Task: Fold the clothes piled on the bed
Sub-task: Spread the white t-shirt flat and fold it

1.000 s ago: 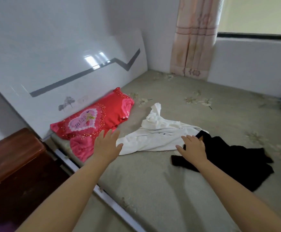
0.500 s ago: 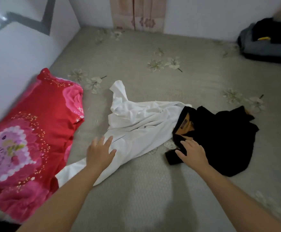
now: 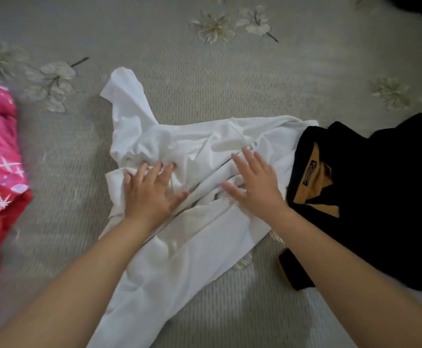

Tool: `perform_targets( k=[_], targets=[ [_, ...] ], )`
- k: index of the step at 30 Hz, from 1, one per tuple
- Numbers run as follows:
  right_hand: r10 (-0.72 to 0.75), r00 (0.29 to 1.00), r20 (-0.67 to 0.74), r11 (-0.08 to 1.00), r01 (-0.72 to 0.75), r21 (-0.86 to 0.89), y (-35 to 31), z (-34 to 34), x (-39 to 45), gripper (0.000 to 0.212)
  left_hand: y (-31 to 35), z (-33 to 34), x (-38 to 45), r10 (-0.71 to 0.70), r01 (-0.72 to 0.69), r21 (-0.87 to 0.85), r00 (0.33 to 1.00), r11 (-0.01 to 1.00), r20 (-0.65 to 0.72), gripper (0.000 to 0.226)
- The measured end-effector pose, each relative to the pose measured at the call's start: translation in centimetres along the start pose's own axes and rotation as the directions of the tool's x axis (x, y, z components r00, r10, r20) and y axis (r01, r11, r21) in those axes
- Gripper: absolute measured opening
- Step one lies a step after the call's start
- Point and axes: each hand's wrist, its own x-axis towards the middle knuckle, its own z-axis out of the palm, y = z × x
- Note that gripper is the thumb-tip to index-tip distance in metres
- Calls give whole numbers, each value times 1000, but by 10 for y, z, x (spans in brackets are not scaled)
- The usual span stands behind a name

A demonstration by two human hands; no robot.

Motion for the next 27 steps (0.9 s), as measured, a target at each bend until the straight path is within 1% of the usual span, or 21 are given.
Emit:
perform_targets(
  k=[1, 2, 3, 4, 5, 6, 7, 8, 9, 10, 11, 13, 14, 16, 18, 20, 21, 22, 24, 26, 27],
  targets=[
    [-11, 999, 30, 998, 13, -69, 0, 8, 16, 90, -2, 9, 3, 45, -44, 27, 998, 999, -40, 90],
    [-6, 996, 91, 990, 18, -141, 1, 13, 27, 80, -7, 17, 7, 100, -94, 59, 989, 994, -106, 84],
    [-6, 994, 106, 981, 26, -193, 5, 21, 35, 72, -12, 20, 11, 137, -124, 78, 971, 989, -195, 79],
    [-39, 997, 61, 974, 52, -222, 7, 27, 38, 68, -16, 23, 15, 158, -145, 69, 952, 987, -261, 74],
    [-63, 998, 2, 978, 62, -199, 7, 30, 39, 65, -17, 20, 19, 152, -150, 29, 946, 988, -285, 71],
    [-96, 992, -86, 981, 80, -177, 8, 33, 37, 62, -14, 13, 22, 117, -133, -27, 943, 991, -313, 67],
    [-91, 991, -97, 986, 76, -151, 8, 32, 35, 58, -11, 4, 26, 44, -85, -106, 940, 991, -337, 60],
    [-51, 997, -50, 990, 44, -137, 7, 28, 32, 53, -8, -4, 28, -57, -6, -188, 945, 982, -322, 53],
    [-16, 1000, 14, 994, 18, -104, 9, 26, 27, 49, -6, -10, 30, -150, 83, -235, 948, 968, -282, 46],
    [12, 999, 48, 996, -7, -86, 11, 20, 21, 48, -7, -12, 28, -218, 153, -255, 943, 955, -251, 40],
    [-1, 999, 34, 997, 4, -74, 12, 15, 10, 50, -9, -15, 23, -258, 194, -277, 941, 941, -218, 36],
    [-115, 991, -73, 990, 108, -93, 9, 2, -20, 59, -14, -23, 3, -301, 241, -310, 939, 920, -165, 36],
    [-148, 985, -88, 987, 142, -70, 10, 0, -37, 64, -18, -26, -10, -319, 267, -302, 938, 915, -137, 38],
    [-188, 982, -37, 982, 189, 28, 12, -6, -73, 75, -28, -32, -37, -363, 330, -274, 929, 903, -77, 42],
    [-252, 968, 10, 967, 252, 48, 11, -10, -105, 79, -35, -42, -62, -411, 387, -247, 910, 889, -53, 44],
    [-304, 953, -23, 952, 304, 32, 5, -9, -130, 76, -44, -52, -80, -481, 444, -303, 874, 843, -60, 44],
    [-306, 952, -20, 952, 306, 29, 0, -7, -142, 77, -48, -56, -88, -524, 472, -347, 849, 810, -69, 43],
    [-298, 955, 13, 953, 297, 54, -7, -9, -151, 81, -53, -60, -96, -564, 498, -382, 822, 779, -79, 41],
    [-254, 948, 194, 965, 235, 117, -20, -15, -165, 103, -60, -67, -116, -619, 524, -441, 779, 729, -97, 36],
    [-229, 908, 352, 973, 212, 88, -28, -17, -181, 124, -61, -71, -142, -656, 547, -476, 750, 688, -86, 34],
    [-233, 874, 427, 972, 220, 80, -32, -18, -189, 128, -62, -68, -157, -656, 562, -455, 752, 691, -67, 33]
  ],
)
